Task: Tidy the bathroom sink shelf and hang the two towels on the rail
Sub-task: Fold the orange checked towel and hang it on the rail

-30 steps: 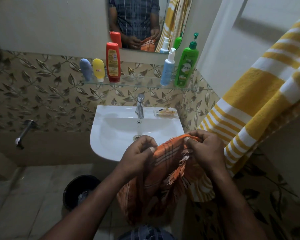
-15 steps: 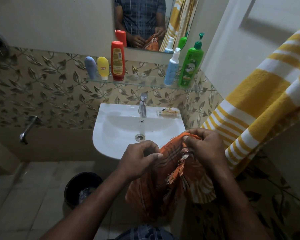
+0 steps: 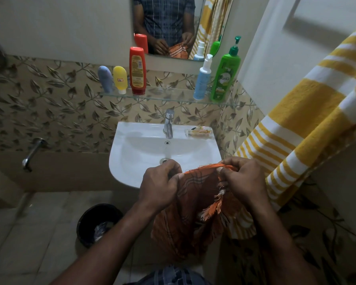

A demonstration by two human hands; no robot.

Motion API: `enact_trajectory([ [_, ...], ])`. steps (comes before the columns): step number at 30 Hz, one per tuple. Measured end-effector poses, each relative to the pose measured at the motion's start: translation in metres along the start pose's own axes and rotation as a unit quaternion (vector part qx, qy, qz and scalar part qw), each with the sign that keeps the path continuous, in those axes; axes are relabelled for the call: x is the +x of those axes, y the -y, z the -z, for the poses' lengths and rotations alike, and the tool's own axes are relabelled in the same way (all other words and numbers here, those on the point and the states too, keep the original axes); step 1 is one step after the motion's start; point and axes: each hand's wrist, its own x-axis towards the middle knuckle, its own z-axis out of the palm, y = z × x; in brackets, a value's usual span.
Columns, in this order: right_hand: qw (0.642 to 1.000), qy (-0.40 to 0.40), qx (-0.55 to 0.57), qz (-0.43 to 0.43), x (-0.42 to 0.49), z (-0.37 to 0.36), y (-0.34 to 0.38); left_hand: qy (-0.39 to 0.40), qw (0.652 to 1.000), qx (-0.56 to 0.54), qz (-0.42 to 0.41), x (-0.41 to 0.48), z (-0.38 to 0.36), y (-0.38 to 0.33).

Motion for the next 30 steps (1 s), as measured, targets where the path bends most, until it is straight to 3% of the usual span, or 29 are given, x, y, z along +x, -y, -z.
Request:
enact_trajectory([
  [15,0.998,-0.020,-0.056,-0.006,-0.005,-0.001,0.007,0.039,0.999,0.003,-0.015,-0.005,0.002,-0.004],
  [23,1.000,-0.021,-0.022,-0.001,-0.009,-0.001,0.020,0.060,0.992,0.033,-0.103,-0.009,-0.003,-0.002],
  [30,1.000,-0.023,-0.012,0.006,-0.012,-0.001,0.025,0.086,0.996,-0.024,-0.024,-0.012,-0.009,0.001],
])
